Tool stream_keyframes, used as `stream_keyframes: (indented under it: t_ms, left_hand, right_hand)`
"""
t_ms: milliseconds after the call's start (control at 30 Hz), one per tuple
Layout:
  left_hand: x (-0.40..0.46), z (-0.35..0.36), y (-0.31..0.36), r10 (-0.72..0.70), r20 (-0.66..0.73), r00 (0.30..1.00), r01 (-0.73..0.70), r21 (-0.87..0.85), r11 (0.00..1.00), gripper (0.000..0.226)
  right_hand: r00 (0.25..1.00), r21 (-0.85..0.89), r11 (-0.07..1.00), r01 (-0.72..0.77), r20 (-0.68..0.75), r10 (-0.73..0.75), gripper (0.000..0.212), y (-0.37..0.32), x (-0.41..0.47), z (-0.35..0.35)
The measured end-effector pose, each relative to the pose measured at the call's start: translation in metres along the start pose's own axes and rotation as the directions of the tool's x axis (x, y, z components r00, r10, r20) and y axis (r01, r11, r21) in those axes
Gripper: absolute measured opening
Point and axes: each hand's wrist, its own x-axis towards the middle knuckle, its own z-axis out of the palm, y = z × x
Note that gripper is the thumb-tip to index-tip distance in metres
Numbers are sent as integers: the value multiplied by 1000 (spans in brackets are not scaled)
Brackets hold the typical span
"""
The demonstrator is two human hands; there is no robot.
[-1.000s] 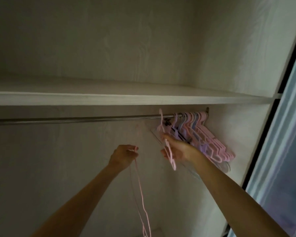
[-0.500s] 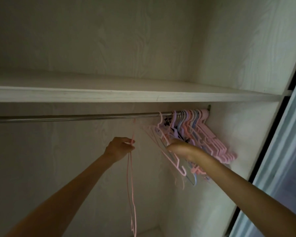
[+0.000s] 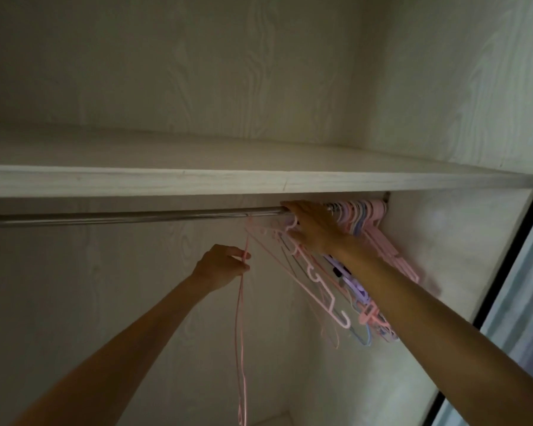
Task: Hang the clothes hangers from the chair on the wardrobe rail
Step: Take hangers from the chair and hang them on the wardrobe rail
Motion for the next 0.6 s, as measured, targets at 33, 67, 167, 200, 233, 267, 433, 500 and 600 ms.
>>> stream_keyframes:
  t_ms: [33,67,167,200,233,267,433,500,600]
  left_hand:
    - [0,0,0,-3,-6,1000,3,10,1000,27]
    - [1,0,-1,-9,-15,1000,9,12,1000,27]
    - [1,1,-3,-33,-22,999,33,-2,999,27]
    - [1,2,-4,-41,-20,999,41,-6,999,27]
    - [1,3,-5,-46,-17,999,46,-4,999,27]
    - [1,4,-6,-50,-16,999,50,-4,999,27]
    - [1,5,-5,-56,-8,998,56,20,998,27]
    - [-1,5,-1,-49,-15,999,50,27,998,28]
    - [-4,4,8,-46,-33,998,46,-12,999,27]
  right_hand:
    - [999,-9,1000,21,-35,-22,62,6,1,2]
    - [998,-38,999,30,-51,-32,61,12,2,3]
    - [998,-118,993,14,-59,-21,63,30,-1,1]
    - [996,-133,991,3,-83,-14,62,36,-2,1]
    - [994,-141,990,-16,-106,1,62,42,-2,1]
    - [993,-148,988,-33,-121,15,61,48,-2,1]
    - [996,-104,992,-70,-57,65,67,49,-4,-7]
    - [980,39,994,-98,-169,103,55,32,-13,-14]
    - [953,461,872,-163,-156,261,26,-14,-38,-29]
